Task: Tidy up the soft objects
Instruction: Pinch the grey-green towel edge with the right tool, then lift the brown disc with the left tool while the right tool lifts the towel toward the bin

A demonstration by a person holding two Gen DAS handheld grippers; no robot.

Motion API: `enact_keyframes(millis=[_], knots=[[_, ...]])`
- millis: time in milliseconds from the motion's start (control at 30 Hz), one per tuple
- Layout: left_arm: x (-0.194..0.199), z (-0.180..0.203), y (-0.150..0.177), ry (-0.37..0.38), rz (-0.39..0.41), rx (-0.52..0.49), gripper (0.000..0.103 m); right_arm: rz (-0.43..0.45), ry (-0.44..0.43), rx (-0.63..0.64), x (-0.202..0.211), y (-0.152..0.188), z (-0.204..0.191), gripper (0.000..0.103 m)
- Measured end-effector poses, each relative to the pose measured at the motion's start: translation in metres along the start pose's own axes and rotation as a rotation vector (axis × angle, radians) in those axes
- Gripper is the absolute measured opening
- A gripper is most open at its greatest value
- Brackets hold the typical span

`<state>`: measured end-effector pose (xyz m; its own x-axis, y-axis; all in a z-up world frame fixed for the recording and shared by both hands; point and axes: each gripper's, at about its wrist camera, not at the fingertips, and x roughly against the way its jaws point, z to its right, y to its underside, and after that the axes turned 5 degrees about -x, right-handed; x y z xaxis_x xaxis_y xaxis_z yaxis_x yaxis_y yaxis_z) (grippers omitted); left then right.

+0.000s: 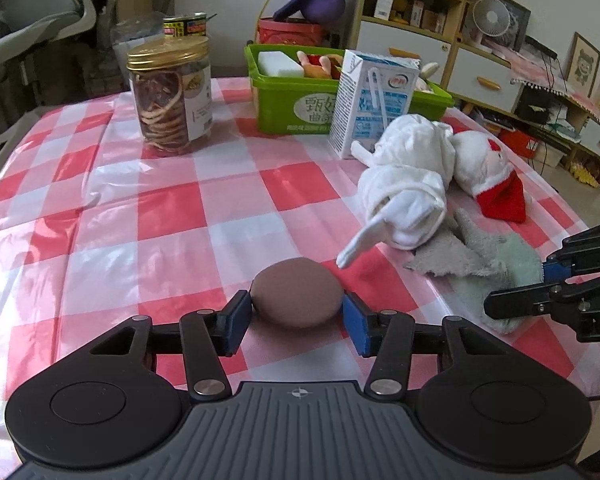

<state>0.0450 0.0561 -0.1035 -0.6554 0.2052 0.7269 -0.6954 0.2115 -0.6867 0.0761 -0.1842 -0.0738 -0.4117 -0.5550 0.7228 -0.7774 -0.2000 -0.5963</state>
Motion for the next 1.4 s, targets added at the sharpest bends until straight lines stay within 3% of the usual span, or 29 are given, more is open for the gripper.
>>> enact_keyframes(millis=[67,133,200,467,733,900,967,1100,1400], knots=[[0.001,0.002,0.001,-0.001,0.000,-0.015,0.054,-0.008,0.028,0.009,0.000,0.001,-0.002,0.016],[0.002,0.004,0.001,-0.005,0.002,-0.023,0.058,-0.021,0.052,0.008,0.000,0.001,-0.003,0.036],[0.001,0.004,0.001,-0.011,0.001,-0.023,0.059,-0.005,0.065,0.004,0.003,0.001,-0.004,0.045],[-0.004,0.002,0.000,-0.027,-0.020,-0.008,0.061,0.037,0.123,0.012,0.008,0.001,-0.004,0.046],[-0.007,0.005,-0.003,-0.033,-0.023,-0.017,0.052,0.048,0.190,0.130,-0.007,0.005,-0.022,0.047],[-0.008,0.007,-0.006,-0.038,-0.027,-0.018,0.050,0.058,0.260,0.236,-0.019,0.013,-0.030,0.045],[-0.007,0.007,-0.008,-0.045,-0.024,-0.017,0.050,0.058,0.253,0.228,-0.019,0.011,-0.030,0.029],[0.004,0.007,-0.018,-0.066,0.028,-0.007,0.050,0.060,0.212,0.201,-0.010,0.004,-0.028,0.014],[0.029,-0.001,-0.050,-0.081,0.132,0.103,0.051,0.139,0.160,0.113,0.026,-0.010,-0.020,0.011]])
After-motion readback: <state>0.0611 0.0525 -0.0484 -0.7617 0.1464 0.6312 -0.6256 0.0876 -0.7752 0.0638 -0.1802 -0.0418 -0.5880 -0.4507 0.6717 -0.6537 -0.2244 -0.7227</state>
